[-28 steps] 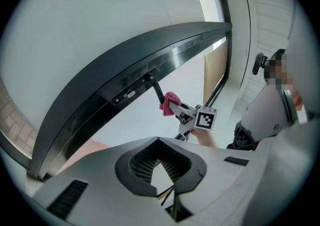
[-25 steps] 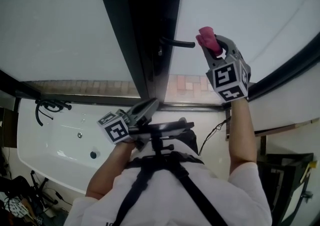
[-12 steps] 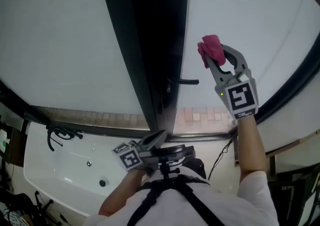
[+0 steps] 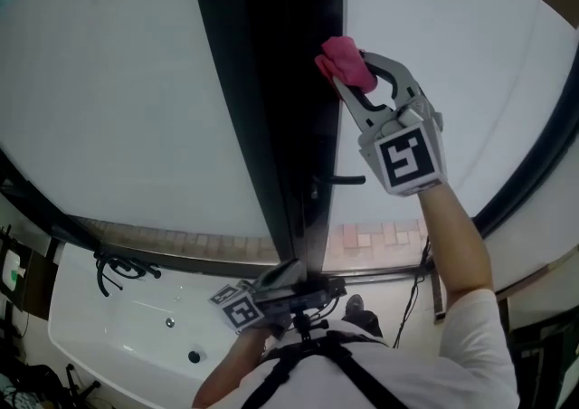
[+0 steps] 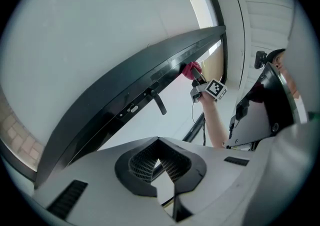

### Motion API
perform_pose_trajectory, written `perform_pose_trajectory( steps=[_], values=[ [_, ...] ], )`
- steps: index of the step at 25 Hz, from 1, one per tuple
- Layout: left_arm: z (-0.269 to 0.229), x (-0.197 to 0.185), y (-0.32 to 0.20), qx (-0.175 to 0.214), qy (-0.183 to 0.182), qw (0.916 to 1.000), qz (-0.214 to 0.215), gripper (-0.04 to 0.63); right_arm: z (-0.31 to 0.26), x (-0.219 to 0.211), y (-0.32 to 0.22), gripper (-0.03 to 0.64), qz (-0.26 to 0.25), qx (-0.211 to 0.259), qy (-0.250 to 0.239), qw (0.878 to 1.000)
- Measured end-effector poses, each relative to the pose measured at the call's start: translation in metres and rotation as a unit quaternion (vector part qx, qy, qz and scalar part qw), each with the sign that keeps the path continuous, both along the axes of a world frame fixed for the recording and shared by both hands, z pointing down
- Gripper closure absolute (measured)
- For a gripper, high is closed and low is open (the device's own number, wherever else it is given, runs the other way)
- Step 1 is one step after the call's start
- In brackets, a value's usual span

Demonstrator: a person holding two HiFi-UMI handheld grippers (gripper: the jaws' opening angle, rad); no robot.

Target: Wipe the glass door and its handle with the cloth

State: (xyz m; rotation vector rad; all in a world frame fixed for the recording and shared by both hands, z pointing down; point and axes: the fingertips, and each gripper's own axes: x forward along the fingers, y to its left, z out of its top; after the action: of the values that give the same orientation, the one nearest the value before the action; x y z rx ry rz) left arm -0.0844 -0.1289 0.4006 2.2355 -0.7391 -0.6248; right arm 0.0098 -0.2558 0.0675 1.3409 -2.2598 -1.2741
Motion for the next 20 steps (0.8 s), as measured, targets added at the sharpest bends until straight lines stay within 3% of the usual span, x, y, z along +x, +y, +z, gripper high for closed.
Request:
perform_pose_trajectory(
  steps=[9, 20],
  values=[
    [-0.012, -0.007, -0.008, 0.022, -0.023, 0.9993, -0.021, 0.603, -0.072, -0.011, 0.006, 0.506, 0.006, 0.077, -0.013, 0.997],
    [-0.012, -0.012, -0.015, 0.022, -0.008, 0.9992, -0.031, 0.603, -0.064, -0.035, -0.013, 0.506, 0.030, 0.108, 0.080, 0.990]
  ],
)
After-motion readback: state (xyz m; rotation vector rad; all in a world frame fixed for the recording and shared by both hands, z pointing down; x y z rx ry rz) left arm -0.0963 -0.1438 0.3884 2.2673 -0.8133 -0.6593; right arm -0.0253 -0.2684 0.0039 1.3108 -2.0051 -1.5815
